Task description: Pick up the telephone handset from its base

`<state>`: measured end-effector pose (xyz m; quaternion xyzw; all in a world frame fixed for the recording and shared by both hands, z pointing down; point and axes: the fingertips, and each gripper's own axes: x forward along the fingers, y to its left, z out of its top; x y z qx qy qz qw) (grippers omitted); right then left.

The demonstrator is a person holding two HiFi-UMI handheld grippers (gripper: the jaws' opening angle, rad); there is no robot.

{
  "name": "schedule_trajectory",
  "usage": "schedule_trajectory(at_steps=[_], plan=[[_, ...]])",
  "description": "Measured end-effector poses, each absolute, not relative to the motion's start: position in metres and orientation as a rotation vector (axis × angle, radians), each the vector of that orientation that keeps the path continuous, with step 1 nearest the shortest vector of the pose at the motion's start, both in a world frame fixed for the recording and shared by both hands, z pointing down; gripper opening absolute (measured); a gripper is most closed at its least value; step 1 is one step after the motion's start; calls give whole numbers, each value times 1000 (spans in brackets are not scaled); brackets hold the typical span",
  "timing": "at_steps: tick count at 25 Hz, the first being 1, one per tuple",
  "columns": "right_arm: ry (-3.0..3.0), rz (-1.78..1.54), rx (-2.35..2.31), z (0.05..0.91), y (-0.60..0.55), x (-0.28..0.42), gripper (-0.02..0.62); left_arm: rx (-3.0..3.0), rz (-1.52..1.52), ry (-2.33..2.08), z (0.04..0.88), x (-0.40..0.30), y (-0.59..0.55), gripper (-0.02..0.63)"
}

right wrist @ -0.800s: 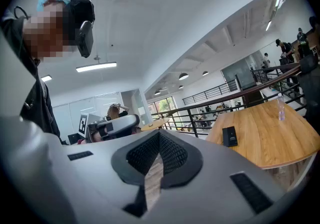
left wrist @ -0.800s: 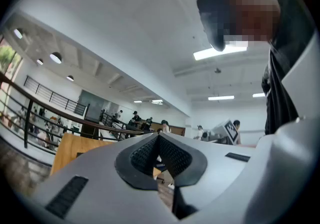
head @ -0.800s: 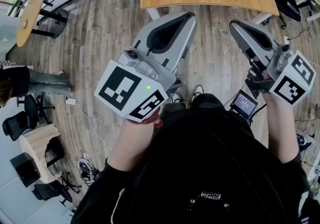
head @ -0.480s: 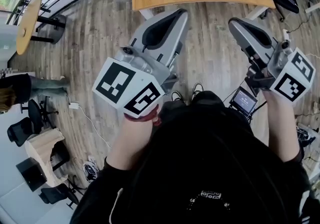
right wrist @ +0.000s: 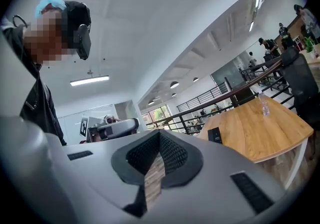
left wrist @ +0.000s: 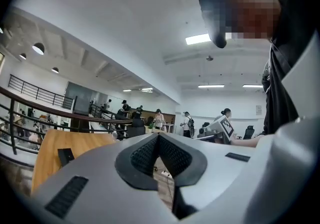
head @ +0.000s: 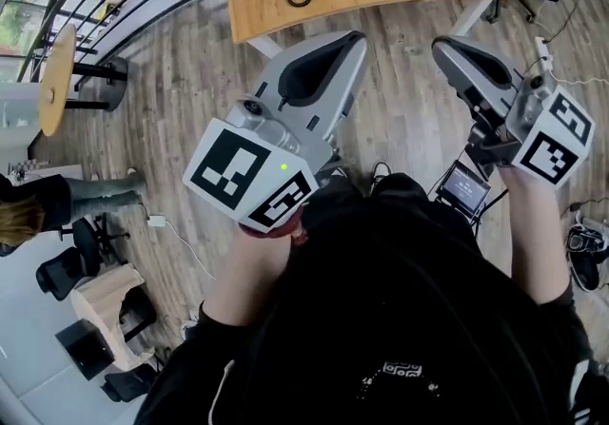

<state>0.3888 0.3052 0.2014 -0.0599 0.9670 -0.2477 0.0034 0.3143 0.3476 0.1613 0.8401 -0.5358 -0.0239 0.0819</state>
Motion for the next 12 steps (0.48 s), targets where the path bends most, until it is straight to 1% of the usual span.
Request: schedule_trajectory(at_steps=[3, 6, 12], plan=[[3016, -785, -197, 200, 297, 392, 17, 2502, -59, -1616, 159, 310, 339, 5], [2999, -796, -222, 211, 286, 396, 17, 2475, -37, -1641, 174, 304, 324, 5], [2988, -766, -290, 204, 277, 395, 17, 2526, -86, -1581, 170, 297, 309, 5]])
